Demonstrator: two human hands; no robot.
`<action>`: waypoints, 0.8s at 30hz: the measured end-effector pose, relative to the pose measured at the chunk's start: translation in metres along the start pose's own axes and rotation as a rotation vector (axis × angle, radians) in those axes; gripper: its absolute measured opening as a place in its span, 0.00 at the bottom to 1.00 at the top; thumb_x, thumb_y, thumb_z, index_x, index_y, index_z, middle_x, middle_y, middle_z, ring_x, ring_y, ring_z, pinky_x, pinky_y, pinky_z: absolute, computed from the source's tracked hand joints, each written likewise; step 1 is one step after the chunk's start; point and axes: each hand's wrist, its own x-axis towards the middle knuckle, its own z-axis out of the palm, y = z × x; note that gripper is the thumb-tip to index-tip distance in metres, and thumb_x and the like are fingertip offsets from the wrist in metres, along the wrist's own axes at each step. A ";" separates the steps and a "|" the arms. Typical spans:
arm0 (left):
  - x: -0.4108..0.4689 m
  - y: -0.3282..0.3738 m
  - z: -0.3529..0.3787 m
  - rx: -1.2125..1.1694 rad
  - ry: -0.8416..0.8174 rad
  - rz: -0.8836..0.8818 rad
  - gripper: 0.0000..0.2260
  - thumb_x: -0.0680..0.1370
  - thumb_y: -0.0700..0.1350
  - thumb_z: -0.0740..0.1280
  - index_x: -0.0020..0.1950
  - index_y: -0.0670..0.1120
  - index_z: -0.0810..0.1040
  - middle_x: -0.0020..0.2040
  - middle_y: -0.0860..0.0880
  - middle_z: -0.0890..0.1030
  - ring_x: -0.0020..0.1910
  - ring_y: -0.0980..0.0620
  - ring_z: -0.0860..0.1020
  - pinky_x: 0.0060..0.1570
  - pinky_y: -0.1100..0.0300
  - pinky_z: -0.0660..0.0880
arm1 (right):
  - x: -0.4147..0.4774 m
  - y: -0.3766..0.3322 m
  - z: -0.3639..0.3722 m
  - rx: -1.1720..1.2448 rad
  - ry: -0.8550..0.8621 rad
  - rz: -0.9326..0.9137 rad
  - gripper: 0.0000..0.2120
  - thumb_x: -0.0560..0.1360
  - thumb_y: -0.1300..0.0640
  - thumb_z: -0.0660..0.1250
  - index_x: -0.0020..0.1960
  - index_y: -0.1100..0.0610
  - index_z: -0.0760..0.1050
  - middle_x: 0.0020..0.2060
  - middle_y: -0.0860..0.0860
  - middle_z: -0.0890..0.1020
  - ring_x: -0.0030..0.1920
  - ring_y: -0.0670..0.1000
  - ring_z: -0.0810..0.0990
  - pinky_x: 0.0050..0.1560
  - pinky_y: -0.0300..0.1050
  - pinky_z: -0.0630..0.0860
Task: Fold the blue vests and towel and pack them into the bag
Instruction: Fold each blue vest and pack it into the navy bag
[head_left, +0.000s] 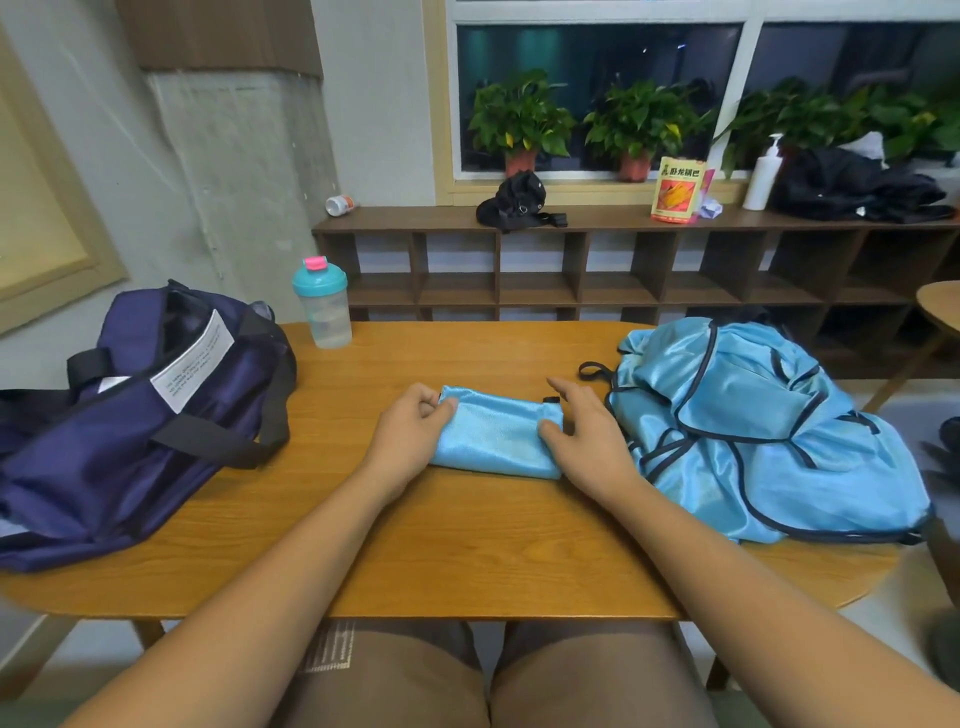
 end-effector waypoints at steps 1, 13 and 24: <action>0.000 0.007 -0.005 -0.064 -0.041 0.004 0.12 0.83 0.52 0.70 0.50 0.43 0.76 0.37 0.53 0.78 0.35 0.56 0.74 0.39 0.56 0.70 | 0.002 -0.005 -0.004 0.033 -0.009 -0.008 0.29 0.81 0.47 0.69 0.81 0.48 0.67 0.72 0.44 0.75 0.71 0.44 0.71 0.74 0.52 0.71; 0.016 0.095 -0.104 0.063 -0.531 0.142 0.08 0.83 0.50 0.71 0.52 0.46 0.78 0.44 0.48 0.79 0.44 0.49 0.74 0.46 0.50 0.68 | 0.067 -0.114 -0.037 0.514 -0.922 0.075 0.35 0.79 0.49 0.75 0.81 0.44 0.65 0.70 0.48 0.81 0.71 0.50 0.79 0.77 0.55 0.69; 0.024 0.109 -0.223 0.116 -0.366 0.147 0.10 0.83 0.50 0.71 0.53 0.44 0.77 0.44 0.47 0.78 0.42 0.49 0.74 0.42 0.54 0.69 | 0.103 -0.208 0.014 0.612 -0.968 -0.055 0.15 0.81 0.57 0.73 0.65 0.61 0.78 0.61 0.58 0.85 0.61 0.58 0.84 0.65 0.58 0.78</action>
